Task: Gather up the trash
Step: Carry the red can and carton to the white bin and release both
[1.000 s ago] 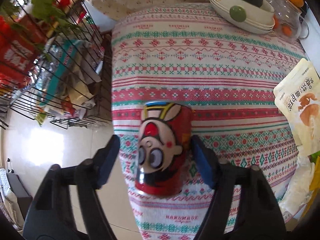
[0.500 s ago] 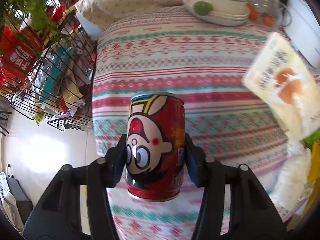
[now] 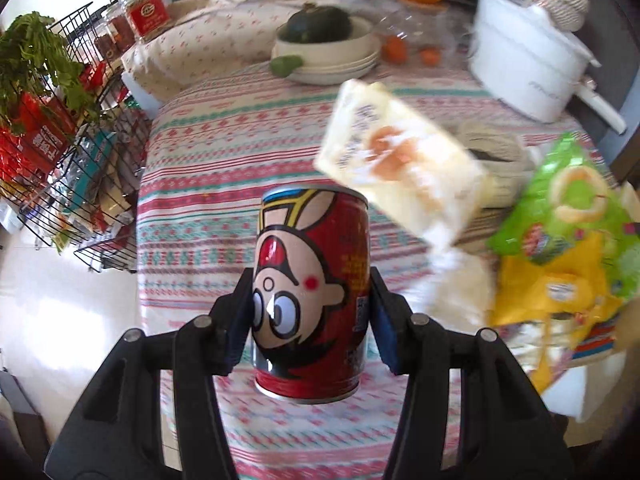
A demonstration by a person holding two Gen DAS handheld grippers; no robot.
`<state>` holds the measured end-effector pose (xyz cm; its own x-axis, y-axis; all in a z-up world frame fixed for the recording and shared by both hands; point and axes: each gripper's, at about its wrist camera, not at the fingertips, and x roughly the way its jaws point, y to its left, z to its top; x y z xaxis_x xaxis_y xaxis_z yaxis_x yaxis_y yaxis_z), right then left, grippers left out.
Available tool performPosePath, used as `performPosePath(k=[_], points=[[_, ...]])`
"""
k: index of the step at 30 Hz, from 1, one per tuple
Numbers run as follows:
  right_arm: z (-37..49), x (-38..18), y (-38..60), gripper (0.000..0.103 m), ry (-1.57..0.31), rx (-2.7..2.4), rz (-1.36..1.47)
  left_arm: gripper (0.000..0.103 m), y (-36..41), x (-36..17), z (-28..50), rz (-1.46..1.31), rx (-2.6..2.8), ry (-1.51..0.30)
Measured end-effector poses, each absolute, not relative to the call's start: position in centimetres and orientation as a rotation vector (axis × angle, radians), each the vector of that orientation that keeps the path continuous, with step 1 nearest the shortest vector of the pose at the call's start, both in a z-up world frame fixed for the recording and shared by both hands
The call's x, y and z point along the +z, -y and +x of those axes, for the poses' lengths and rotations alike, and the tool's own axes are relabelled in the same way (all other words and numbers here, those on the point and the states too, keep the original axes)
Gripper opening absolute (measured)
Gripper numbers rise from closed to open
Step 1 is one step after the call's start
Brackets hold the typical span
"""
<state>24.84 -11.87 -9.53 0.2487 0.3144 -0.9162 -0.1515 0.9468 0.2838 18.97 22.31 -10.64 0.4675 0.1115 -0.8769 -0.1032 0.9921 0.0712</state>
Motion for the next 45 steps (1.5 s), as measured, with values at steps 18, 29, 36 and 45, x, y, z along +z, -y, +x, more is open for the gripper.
performPosePath(k=[18, 29, 36, 45], points=[[21.9, 1.4, 17.5, 0.005, -0.931, 0.208, 0.155, 0.055, -10.7, -3.3, 13.0, -0.017, -0.093, -0.841], [16.1, 5.9, 24.1, 0.005, -0.767, 0.133, 0.136, 0.055, -1.1, -1.9, 9.3, 0.039, -0.299, -0.751], [10.5, 4.6, 29.4, 0.005, -0.731, 0.090, 0.142, 0.055, 6.2, -3.0, 7.4, 0.125, -0.463, -0.762], [8.4, -2.5, 35.9, 0.005, -0.867, -0.012, 0.145, 0.055, 13.8, -9.8, 6.8, 0.256, -0.604, -0.899]])
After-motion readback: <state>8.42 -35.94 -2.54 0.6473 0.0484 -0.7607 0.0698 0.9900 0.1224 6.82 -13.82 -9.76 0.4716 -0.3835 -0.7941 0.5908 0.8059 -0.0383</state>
